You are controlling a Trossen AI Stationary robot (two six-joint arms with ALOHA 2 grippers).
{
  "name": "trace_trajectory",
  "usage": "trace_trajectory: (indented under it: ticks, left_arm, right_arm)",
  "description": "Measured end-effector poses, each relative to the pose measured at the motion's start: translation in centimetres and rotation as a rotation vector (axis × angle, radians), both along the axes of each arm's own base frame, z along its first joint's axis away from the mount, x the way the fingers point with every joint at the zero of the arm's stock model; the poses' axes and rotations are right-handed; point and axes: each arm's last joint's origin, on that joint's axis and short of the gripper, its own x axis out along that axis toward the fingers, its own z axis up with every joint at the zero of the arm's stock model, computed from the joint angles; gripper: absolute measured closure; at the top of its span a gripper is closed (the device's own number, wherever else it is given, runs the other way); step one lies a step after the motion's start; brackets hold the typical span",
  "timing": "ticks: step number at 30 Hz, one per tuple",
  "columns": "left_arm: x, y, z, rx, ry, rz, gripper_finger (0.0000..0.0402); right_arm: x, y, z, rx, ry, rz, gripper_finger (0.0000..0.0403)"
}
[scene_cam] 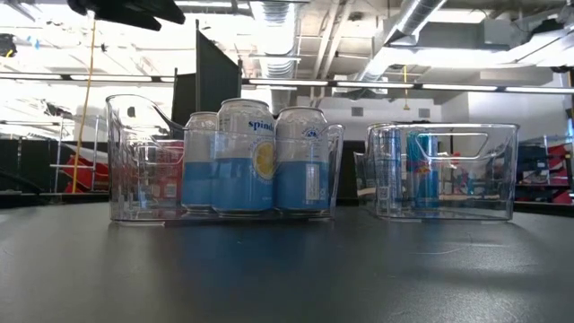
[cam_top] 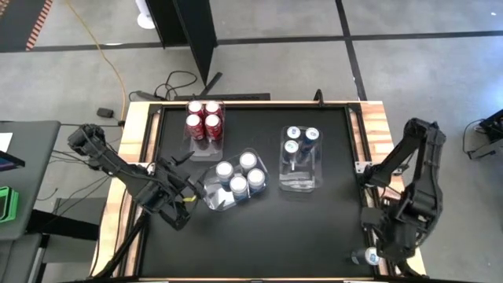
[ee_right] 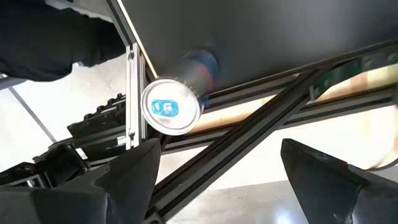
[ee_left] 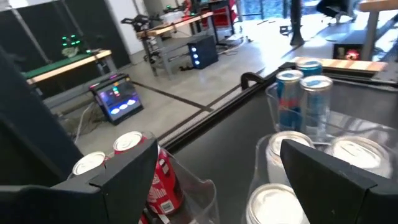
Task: Sort soda cans
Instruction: Put the blue soda can into the right transparent bin
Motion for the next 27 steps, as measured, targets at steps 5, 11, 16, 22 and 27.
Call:
trace_trajectory:
  ticks: [5,11,16,22,27]
  left_arm:
    - [1.3,1.0,0.2,0.012,0.009,0.052,0.0065]
    - [2.5,2.0,0.5,0.031,0.037,0.098,0.0065]
    - [2.9,2.8,0.5,0.021,0.043,0.129,0.0065]
    - [3.0,3.0,0.4,0.009,0.05,0.132,0.0065]
    - [3.0,3.0,0.4,0.015,0.058,0.131,0.0065]
  right_arm:
    - [-0.9,2.2,-1.1,-0.025,0.025,0.011,0.0051]
    - [-1.2,4.8,-2.9,-0.06,-0.003,0.017,0.0051]
    - [-0.8,5.9,-4.3,-0.122,-0.037,0.027,0.0051]
    - [-0.4,7.0,-5.3,-0.12,-0.048,0.042,0.0051]
    - [-0.1,7.6,-6.2,-0.148,-0.046,0.049,0.0051]
